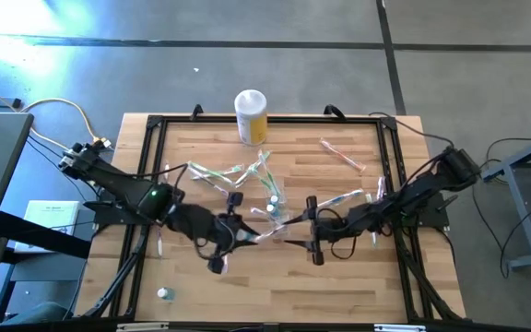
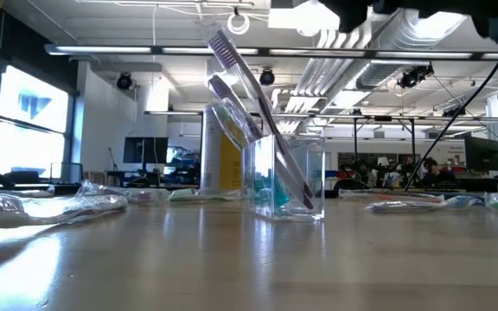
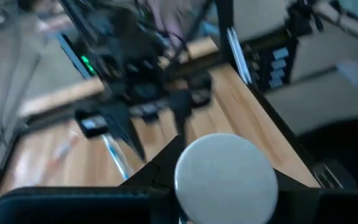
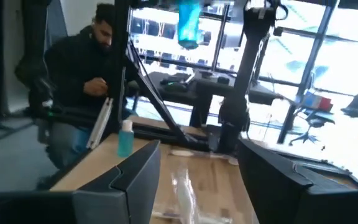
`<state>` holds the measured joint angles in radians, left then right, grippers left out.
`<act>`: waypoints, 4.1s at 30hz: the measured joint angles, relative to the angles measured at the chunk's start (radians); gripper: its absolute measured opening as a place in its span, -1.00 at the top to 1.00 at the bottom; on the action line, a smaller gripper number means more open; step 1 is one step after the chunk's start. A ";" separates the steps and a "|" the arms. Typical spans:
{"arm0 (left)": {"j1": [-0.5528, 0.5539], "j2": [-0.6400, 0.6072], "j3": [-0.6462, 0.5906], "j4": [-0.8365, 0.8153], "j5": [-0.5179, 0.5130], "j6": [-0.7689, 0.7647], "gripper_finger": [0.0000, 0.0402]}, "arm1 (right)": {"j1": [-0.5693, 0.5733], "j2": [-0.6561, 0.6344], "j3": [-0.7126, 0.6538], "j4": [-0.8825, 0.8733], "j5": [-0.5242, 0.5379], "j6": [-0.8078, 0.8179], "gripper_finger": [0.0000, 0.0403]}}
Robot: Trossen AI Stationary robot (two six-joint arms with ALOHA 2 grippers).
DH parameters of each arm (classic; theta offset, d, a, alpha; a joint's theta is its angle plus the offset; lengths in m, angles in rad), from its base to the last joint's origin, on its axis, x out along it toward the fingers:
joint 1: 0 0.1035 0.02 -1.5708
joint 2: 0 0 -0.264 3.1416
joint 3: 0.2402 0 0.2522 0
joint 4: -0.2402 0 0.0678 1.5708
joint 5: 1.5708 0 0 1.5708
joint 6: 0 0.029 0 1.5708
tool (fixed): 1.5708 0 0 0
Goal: Pick & Place toothbrushing station
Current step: Put the mouthwash bottle into transparent organizer
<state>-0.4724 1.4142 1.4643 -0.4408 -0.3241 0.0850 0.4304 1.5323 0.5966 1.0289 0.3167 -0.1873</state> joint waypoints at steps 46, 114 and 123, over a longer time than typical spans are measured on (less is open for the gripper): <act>0.034 0.157 -0.002 0.225 -0.013 0.148 0.63 | 0.005 0.001 0.253 -0.334 -0.008 -0.073 0.63; 0.073 0.187 0.145 -0.138 -0.015 -0.092 0.59 | 0.060 0.001 0.253 -0.465 0.196 -0.045 0.48; 0.100 0.185 0.145 -0.191 0.001 -0.117 0.59 | 0.137 -0.024 0.254 -0.601 0.674 -0.007 -0.37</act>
<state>-0.3728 1.5995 1.6096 -0.6322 -0.3230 -0.0322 0.5673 1.5083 0.8501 0.4282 0.9910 -0.1940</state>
